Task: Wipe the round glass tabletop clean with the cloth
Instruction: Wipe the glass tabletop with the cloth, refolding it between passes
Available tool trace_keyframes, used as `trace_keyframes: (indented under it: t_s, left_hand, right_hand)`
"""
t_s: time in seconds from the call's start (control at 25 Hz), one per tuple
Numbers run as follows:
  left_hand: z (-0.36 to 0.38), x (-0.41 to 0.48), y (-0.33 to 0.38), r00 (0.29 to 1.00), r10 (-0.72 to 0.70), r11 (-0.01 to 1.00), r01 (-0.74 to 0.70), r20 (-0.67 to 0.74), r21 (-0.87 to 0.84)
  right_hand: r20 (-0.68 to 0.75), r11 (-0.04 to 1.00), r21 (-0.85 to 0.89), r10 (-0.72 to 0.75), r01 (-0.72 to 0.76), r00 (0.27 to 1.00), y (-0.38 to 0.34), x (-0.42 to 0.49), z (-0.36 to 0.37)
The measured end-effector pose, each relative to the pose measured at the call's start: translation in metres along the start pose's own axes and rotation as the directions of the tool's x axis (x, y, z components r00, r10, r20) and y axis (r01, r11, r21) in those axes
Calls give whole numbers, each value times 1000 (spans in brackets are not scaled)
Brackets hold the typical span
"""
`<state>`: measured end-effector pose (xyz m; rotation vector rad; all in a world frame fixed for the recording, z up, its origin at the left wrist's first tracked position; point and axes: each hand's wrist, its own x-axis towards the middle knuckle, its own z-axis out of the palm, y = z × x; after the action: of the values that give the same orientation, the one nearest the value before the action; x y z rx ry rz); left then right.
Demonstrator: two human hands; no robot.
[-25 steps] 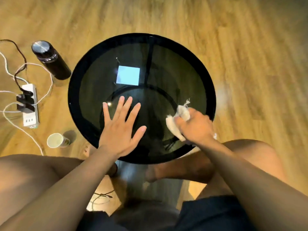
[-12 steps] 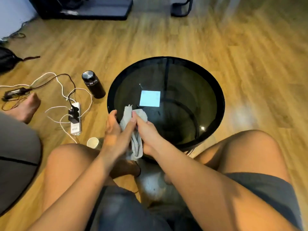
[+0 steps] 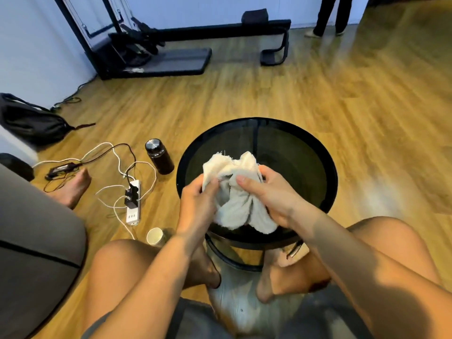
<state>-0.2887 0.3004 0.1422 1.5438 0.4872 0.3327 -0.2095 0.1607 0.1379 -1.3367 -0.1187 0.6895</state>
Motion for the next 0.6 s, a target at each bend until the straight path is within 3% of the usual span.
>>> trace_keyframes:
  t_s: [0.12,0.2,0.28,0.32,0.4,0.48,0.6]
  left_hand:
    - [-6,17,14,998,-60,943,54,-10,-327]
    - [-16,29,22,978,-207,781,172,12,-601]
    - [-19,31,26,938,-326,609,303,117,-733]
    - [-18,28,27,926,-339,609,350,166,-712]
    - [-11,11,27,937,-226,804,333,265,-493]
    - [4,-10,23,926,-34,969,122,376,-213]
    - [17,-20,20,945,84,994,-102,315,41]
  right_hand:
    - [-7,998,40,-51,51,999,-13,-4,-19]
    - [30,994,62,-91,89,995,-27,-10,-31]
    - [80,992,63,-116,111,990,-38,-15,-34]
    - [83,991,27,-131,129,988,-40,-17,-31]
    - [5,969,-157,-192,190,981,-40,-16,-18]
    - [-76,938,-284,-227,197,971,-40,-15,-1]
    - [21,973,-217,-79,82,997,-46,-16,10]
